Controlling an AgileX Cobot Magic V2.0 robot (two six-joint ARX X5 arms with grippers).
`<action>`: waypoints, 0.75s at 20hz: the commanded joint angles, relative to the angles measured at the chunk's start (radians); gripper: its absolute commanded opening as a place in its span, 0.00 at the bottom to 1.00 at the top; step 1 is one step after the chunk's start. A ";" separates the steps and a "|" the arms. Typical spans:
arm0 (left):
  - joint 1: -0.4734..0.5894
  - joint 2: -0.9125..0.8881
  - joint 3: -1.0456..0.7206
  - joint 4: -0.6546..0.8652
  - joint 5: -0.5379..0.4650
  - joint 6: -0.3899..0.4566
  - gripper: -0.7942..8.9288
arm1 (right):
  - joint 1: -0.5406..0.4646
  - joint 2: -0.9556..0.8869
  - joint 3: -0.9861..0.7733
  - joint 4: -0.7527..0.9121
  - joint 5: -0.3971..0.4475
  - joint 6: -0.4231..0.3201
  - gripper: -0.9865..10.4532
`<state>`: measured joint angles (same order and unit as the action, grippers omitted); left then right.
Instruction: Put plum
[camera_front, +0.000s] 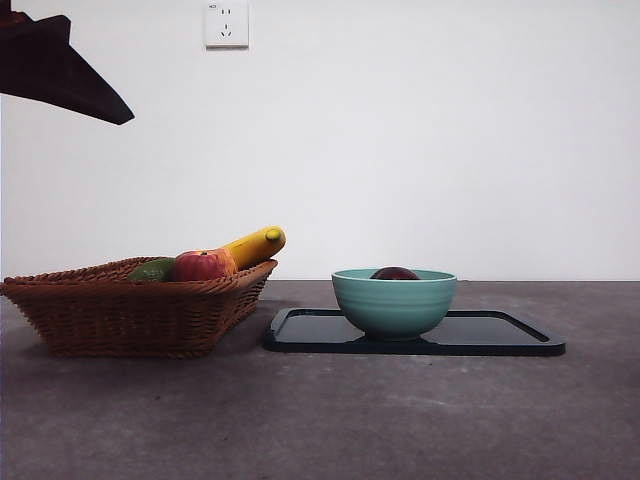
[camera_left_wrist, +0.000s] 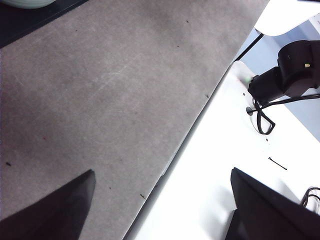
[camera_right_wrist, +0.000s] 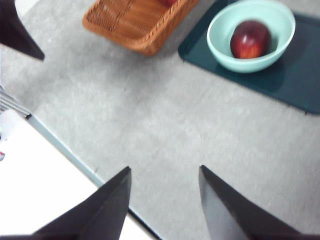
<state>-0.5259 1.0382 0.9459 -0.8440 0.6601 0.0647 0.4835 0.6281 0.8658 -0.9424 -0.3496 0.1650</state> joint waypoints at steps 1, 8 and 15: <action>-0.006 0.003 0.010 0.006 0.006 0.002 0.53 | 0.006 -0.003 -0.005 -0.002 -0.020 0.011 0.28; -0.006 0.003 0.010 0.006 0.006 0.002 0.53 | 0.006 -0.003 -0.009 -0.001 -0.019 0.011 0.28; -0.006 0.003 0.010 0.006 0.006 0.002 0.53 | 0.006 -0.003 -0.009 -0.001 -0.020 0.012 0.28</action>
<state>-0.5259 1.0382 0.9459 -0.8440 0.6601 0.0647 0.4835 0.6224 0.8555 -0.9520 -0.3664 0.1654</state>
